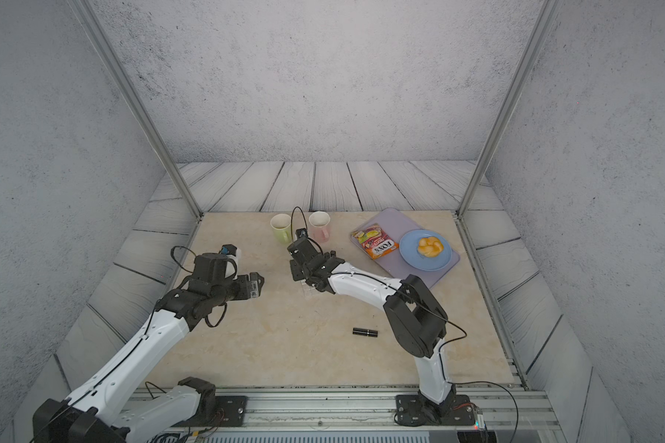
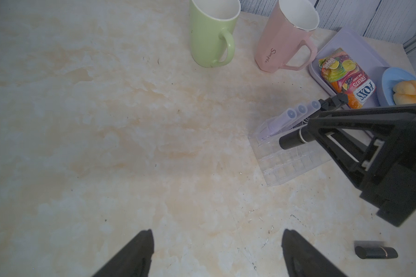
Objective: Arrange the lipsticks in the organizer
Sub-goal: Place the lipstick in the storage box.
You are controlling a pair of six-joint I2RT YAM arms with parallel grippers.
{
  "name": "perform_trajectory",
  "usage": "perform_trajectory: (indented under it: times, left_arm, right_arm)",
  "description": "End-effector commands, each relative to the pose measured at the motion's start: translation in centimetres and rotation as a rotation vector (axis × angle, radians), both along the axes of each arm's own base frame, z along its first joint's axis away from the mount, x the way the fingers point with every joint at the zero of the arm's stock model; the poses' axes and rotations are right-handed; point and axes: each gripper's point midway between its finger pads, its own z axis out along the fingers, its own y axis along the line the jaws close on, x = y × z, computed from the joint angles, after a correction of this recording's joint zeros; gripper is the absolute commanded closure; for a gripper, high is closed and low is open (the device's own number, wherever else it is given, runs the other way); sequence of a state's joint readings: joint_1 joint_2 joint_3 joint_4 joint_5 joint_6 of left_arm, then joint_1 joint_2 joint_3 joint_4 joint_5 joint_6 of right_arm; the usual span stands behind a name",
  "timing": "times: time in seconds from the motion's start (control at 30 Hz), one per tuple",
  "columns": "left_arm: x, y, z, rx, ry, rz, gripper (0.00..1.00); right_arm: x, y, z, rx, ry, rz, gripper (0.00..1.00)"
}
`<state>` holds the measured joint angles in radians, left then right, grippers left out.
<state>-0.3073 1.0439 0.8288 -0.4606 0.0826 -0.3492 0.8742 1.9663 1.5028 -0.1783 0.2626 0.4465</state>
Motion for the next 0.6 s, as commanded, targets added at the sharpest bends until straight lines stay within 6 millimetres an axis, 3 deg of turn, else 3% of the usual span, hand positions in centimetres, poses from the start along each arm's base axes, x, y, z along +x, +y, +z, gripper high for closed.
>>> perform_trajectory:
  times: [0.0,0.57]
  left_arm:
    - [0.1,0.2,-0.3,-0.010,0.004,0.010,0.11]
    - [0.1,0.2,-0.2,-0.016,-0.001,0.009,0.11]
  right_arm:
    - [0.4,0.4,-0.2,-0.014,-0.014,0.000,1.00]
    - [0.3,0.1,-2.4,-0.071,-0.034,-0.017,1.00]
